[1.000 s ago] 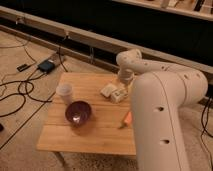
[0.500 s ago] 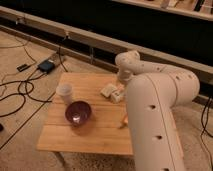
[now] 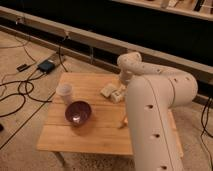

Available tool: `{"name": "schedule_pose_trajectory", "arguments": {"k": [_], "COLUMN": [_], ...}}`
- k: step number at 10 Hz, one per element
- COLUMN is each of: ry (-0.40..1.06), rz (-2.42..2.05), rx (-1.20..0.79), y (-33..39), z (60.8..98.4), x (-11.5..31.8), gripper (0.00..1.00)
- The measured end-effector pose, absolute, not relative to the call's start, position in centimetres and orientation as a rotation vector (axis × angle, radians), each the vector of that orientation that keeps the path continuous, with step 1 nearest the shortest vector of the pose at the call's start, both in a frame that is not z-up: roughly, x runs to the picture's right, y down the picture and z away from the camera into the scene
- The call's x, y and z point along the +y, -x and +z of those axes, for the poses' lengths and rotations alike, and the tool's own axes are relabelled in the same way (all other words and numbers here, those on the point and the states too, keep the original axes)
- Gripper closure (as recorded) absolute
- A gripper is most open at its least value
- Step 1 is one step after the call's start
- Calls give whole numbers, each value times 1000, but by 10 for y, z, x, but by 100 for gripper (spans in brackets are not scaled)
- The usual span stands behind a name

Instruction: Place the bottle in the ceramic bowl

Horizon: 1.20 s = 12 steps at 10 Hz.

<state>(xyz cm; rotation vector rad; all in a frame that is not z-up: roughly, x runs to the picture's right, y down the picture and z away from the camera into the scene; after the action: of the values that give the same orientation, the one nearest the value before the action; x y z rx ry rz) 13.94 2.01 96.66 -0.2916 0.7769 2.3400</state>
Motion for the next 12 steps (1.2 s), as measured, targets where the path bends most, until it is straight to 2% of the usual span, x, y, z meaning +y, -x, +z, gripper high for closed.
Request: {"name": "schedule_pose_trajectory", "arguments": {"k": [2, 3, 4, 8, 9, 12], "ry": [302, 303, 305, 314, 307, 261], "rz": [2339, 2338, 2333, 2245, 2200, 2053], "rx": [780, 774, 760, 656, 624, 516], "y": [-142, -143, -144, -138, -133, -114], "z": [973, 976, 978, 963, 956, 930], "x": [25, 26, 27, 13, 9, -2], "gripper": [36, 42, 56, 95, 100, 100]}}
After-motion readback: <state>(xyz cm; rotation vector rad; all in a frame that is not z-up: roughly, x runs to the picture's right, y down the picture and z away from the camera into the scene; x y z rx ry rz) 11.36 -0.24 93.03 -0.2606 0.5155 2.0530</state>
